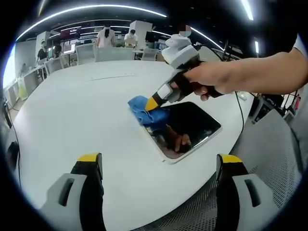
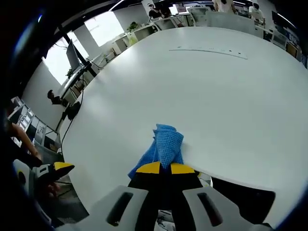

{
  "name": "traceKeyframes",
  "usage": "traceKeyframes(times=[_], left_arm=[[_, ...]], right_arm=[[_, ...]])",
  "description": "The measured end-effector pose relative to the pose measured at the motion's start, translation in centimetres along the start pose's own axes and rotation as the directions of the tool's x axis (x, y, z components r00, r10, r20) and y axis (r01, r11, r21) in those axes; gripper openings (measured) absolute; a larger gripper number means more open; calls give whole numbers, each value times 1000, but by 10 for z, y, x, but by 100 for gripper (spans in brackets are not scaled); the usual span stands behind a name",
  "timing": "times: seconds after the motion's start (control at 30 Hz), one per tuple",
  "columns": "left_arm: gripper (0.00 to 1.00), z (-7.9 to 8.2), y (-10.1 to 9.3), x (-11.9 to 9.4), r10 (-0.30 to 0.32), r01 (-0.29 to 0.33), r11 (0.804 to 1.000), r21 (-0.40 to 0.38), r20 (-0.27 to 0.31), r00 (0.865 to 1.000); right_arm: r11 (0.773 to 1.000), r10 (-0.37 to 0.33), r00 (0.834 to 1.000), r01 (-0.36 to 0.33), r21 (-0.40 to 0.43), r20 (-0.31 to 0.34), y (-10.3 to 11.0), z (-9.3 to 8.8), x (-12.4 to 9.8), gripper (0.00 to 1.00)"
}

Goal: Wipe the mirror surface with the cleaning cloth until all visible marks leave the cleaned area.

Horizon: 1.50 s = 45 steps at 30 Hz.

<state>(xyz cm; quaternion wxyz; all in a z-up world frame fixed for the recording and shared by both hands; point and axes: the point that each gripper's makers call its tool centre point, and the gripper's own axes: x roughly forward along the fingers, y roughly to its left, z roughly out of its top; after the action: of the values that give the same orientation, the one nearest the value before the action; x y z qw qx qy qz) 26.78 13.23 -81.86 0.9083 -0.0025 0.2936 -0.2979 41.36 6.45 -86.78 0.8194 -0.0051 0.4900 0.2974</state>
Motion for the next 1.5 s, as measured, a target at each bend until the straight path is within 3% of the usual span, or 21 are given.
traceKeyframes(times=[1.5], left_arm=[[97,0,-2,-2,-5,5,1000,5,-10,1000]], right_arm=[[999,-42,999,43,25,-7,-28,-11,-18,0]])
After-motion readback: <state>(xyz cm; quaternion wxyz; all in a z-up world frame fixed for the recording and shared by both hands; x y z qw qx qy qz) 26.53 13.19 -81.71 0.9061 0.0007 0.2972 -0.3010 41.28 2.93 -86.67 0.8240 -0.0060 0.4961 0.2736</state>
